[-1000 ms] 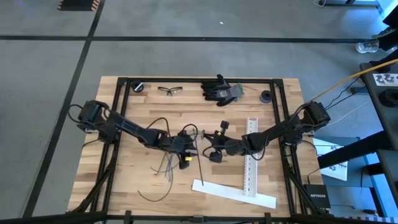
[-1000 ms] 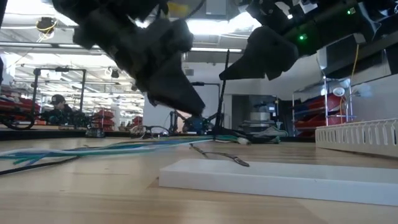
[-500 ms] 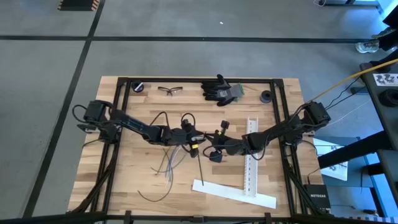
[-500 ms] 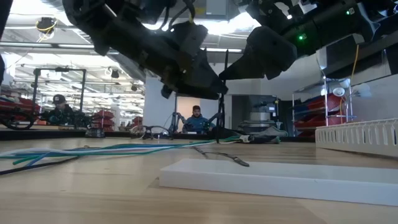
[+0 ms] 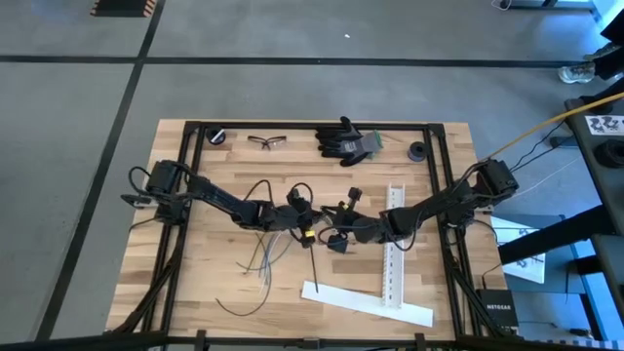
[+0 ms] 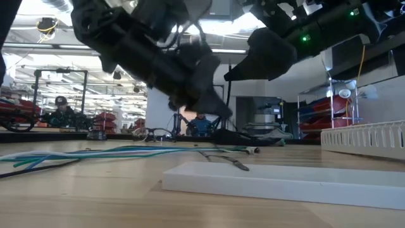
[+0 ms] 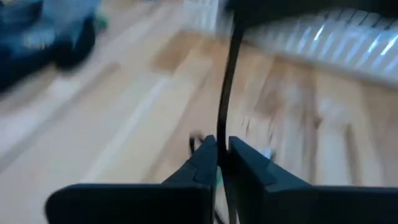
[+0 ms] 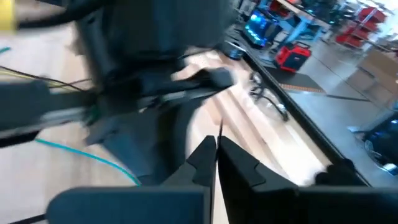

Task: Ziptie cables
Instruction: Wrap the cable wires with the black zip tie

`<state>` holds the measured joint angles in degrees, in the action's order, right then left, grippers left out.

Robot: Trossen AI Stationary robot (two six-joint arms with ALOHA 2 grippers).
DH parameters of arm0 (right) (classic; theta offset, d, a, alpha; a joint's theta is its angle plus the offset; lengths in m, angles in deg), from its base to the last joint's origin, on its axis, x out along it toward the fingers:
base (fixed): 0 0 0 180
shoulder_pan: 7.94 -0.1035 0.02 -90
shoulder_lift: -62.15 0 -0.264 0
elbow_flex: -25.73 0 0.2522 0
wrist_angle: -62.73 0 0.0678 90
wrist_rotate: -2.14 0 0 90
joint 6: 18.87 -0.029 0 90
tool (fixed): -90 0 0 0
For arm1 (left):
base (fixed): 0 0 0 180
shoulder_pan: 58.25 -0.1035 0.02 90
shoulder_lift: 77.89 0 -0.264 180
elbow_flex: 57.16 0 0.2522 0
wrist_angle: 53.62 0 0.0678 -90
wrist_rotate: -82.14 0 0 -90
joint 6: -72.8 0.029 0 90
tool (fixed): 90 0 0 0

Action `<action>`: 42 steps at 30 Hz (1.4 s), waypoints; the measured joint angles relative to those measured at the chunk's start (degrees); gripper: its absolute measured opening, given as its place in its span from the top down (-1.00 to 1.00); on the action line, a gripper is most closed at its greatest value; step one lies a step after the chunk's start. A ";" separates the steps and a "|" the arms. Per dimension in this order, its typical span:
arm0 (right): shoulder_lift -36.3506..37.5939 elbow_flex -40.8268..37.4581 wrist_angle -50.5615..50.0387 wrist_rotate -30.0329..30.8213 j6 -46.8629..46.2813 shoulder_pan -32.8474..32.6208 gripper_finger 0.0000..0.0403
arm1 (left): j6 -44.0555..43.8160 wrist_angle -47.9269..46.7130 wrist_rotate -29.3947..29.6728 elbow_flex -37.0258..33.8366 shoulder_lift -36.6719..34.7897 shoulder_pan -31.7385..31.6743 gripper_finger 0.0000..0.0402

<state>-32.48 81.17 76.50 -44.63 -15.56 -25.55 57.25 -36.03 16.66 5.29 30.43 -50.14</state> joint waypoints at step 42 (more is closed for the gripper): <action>-5.84 -2.10 7.01 -13.73 -34.37 1.53 0.59 | -0.96 -7.57 0.43 -0.24 -3.97 4.91 0.96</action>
<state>-38.31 79.08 83.51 -58.36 -49.93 -24.02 56.29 -43.60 17.08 5.05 26.47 -45.23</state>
